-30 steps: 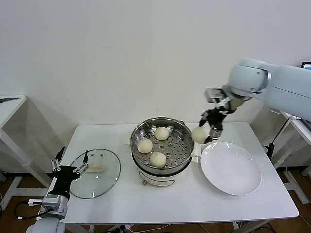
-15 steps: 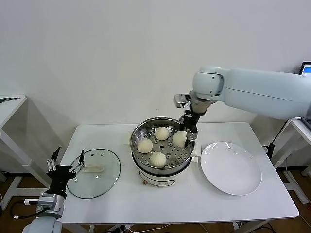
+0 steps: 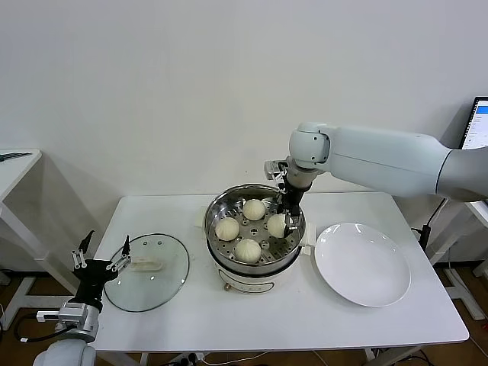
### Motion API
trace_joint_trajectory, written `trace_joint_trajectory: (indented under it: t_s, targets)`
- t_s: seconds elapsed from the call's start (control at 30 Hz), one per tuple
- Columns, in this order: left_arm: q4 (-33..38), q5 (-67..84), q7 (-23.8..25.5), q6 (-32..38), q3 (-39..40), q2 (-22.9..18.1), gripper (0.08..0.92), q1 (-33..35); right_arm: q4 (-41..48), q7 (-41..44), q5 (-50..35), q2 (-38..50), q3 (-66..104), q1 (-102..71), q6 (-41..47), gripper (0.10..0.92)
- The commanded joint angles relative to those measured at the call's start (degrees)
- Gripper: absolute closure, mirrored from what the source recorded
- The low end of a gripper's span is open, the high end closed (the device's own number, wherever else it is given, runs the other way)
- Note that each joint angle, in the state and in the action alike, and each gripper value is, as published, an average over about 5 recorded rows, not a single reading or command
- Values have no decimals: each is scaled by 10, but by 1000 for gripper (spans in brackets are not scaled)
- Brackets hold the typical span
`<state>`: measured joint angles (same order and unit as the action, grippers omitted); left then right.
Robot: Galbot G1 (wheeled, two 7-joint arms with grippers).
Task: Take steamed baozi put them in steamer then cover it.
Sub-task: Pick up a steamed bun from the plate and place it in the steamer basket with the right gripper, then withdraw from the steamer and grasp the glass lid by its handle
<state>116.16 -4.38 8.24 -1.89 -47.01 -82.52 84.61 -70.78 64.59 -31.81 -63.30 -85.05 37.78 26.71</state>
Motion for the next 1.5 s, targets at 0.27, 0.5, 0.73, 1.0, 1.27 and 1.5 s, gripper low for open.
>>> trace_joint_trajectory:
  t_s: [0.27, 0.5, 0.73, 1.0, 1.27, 1.5]
  targets:
    - [-1, 0, 1, 1, -1, -2, 177, 1, 31, -3, 15, -18, 12, -40, 3, 330]
    - [-3, 0, 1, 2, -1, -3, 177, 1, 33, -6, 16, -21, 14, -41, 3, 304]
    - [4, -1, 0, 2, 0, -4, 177, 6, 4, -1, 15, 17, 28, -18, -3, 206]
    - [21, -14, -2, 3, 9, -7, 177, 19, -53, 28, -51, 138, 59, 69, -15, 203]
    - [22, -30, -1, 11, 20, -10, 177, 23, -110, -36, -70, 309, 210, -3, -41, 203]
    - [24, -43, 23, 10, 26, -4, 177, 19, -172, -342, -195, 426, 534, -310, -147, 203]
